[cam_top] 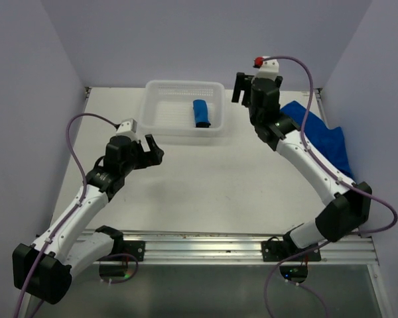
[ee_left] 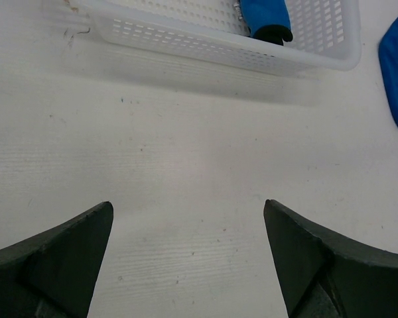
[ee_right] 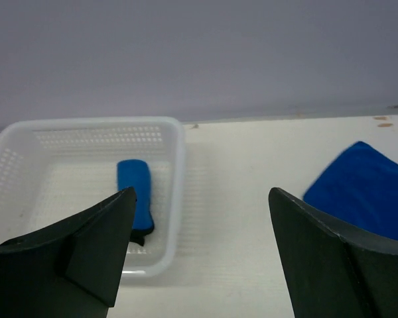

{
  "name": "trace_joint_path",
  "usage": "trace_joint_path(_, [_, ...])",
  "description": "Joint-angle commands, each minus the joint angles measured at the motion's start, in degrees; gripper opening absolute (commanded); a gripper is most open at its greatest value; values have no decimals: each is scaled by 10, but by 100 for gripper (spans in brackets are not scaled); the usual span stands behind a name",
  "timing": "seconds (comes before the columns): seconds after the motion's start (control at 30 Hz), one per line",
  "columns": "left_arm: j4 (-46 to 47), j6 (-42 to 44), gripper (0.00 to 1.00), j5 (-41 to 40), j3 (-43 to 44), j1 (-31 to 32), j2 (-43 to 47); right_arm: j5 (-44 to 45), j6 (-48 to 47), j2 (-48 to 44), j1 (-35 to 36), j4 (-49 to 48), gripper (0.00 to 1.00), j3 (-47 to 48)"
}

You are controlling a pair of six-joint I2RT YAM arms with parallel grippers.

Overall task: Roll the towels
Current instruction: Move the towel to the center of the board

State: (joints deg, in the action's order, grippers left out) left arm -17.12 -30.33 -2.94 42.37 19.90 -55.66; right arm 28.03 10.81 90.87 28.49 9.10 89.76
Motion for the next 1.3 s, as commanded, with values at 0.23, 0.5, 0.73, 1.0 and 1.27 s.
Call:
trace_joint_path(0.23, [10, 37, 100, -32, 6, -5, 22, 218, -26, -60, -11, -97, 87, -284])
trace_joint_path(0.5, [6, 43, 100, -65, 6, -5, 28, 151, 102, 47, -103, -24, 87, -268])
trace_joint_path(0.73, [12, 47, 84, -67, 3, -5, 32, 123, 160, 142, -141, 47, 86, -212])
trace_joint_path(1.0, [5, 43, 92, -73, 5, -5, 22, 24, 200, 212, -206, 114, 72, -132])
trace_joint_path(1.27, [3, 45, 95, -57, 10, -6, 9, -50, 200, 279, -241, 187, 55, -52])
